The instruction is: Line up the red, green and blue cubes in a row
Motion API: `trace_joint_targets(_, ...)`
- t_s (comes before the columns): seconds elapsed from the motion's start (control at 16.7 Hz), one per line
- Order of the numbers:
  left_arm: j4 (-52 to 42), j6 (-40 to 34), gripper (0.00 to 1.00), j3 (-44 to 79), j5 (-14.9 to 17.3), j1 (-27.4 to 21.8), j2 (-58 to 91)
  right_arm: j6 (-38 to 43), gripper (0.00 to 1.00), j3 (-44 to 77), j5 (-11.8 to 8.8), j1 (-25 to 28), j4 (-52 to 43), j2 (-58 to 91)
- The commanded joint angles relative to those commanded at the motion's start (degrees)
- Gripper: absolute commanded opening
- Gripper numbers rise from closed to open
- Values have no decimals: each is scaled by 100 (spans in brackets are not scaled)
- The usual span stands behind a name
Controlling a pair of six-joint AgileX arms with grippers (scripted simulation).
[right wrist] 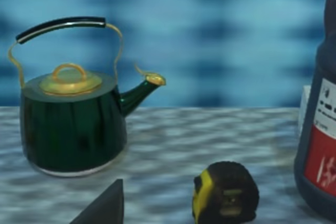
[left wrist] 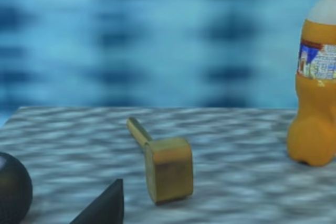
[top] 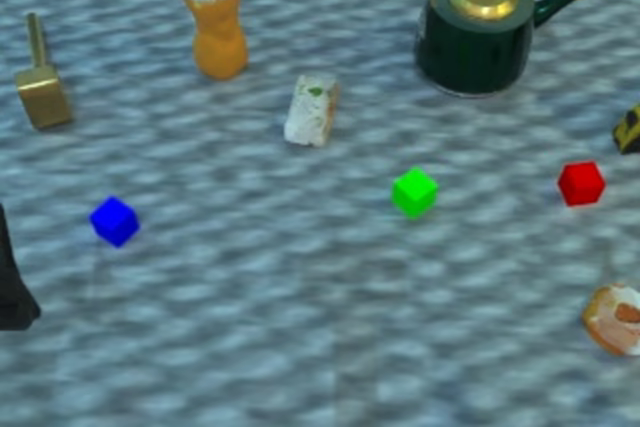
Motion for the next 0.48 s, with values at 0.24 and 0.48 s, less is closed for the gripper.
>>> trace_joint_targets(0.24,0,0,100,0,0,0,0,1,100,173,-11,27,-121,171)
trace_joint_targets(0.48,0,0,100,0,0,0,0,10,100,1200,-30,130,-804,1231)
